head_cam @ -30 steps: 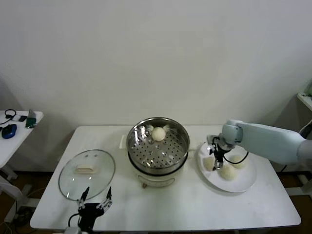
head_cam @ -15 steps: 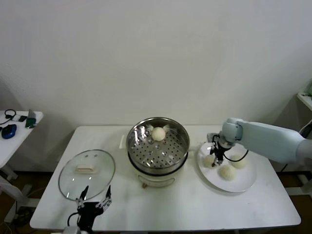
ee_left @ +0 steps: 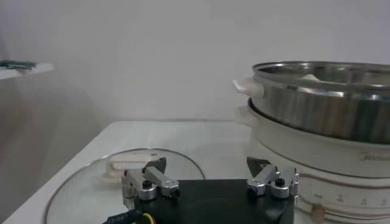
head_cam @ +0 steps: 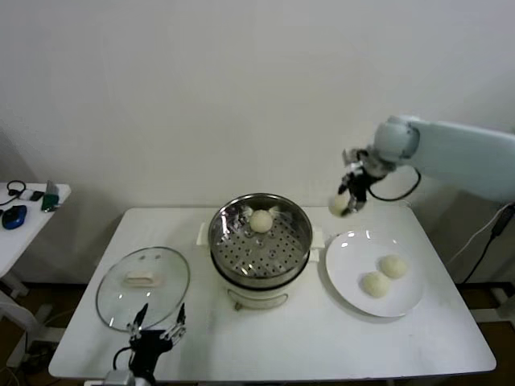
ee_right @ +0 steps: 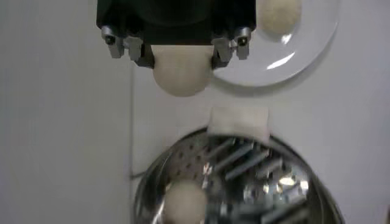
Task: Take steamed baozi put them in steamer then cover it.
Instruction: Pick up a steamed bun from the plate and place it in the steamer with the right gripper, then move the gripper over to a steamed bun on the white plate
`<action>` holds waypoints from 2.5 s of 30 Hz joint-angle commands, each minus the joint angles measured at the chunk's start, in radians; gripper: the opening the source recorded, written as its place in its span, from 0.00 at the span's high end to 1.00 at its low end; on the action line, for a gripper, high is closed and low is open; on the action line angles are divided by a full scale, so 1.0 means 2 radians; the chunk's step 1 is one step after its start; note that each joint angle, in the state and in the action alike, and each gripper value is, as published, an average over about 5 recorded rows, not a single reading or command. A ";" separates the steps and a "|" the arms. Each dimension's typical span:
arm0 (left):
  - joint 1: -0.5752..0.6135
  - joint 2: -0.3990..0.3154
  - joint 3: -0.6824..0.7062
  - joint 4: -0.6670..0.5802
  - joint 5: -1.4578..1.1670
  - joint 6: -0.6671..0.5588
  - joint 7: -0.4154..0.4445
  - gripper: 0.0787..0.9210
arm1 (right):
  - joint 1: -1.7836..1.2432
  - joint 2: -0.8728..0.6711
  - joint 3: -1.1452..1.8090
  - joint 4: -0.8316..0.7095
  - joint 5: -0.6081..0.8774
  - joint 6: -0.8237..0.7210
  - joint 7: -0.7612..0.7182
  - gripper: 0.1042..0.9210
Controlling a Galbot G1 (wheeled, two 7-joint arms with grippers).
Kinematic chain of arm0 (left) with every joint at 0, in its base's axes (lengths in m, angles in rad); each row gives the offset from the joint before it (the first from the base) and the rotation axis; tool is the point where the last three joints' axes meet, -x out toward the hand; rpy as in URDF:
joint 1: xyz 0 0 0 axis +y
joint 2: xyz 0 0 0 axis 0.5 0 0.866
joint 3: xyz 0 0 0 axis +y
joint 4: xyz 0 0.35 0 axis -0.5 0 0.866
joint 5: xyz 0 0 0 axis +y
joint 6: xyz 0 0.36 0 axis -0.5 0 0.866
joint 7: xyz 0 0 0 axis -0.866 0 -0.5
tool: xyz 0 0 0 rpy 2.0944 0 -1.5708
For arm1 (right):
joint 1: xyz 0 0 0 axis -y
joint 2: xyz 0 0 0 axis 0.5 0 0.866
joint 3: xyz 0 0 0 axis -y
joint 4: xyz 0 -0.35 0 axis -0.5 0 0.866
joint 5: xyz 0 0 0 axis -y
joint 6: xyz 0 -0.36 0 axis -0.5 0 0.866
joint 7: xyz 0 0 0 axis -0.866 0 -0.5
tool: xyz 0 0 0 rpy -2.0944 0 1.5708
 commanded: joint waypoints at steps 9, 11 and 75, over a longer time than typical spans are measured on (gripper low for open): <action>0.000 0.001 -0.002 -0.010 -0.005 0.005 0.001 0.12 | -0.010 0.178 0.036 0.066 0.092 -0.069 0.059 0.35; 0.000 0.001 -0.003 -0.011 -0.007 0.006 0.002 0.12 | -0.034 0.194 0.030 0.043 0.077 -0.070 0.064 0.35; 0.000 -0.004 -0.005 -0.013 -0.010 0.004 0.002 0.12 | -0.125 -0.234 -0.069 0.101 -0.211 0.029 -0.005 0.12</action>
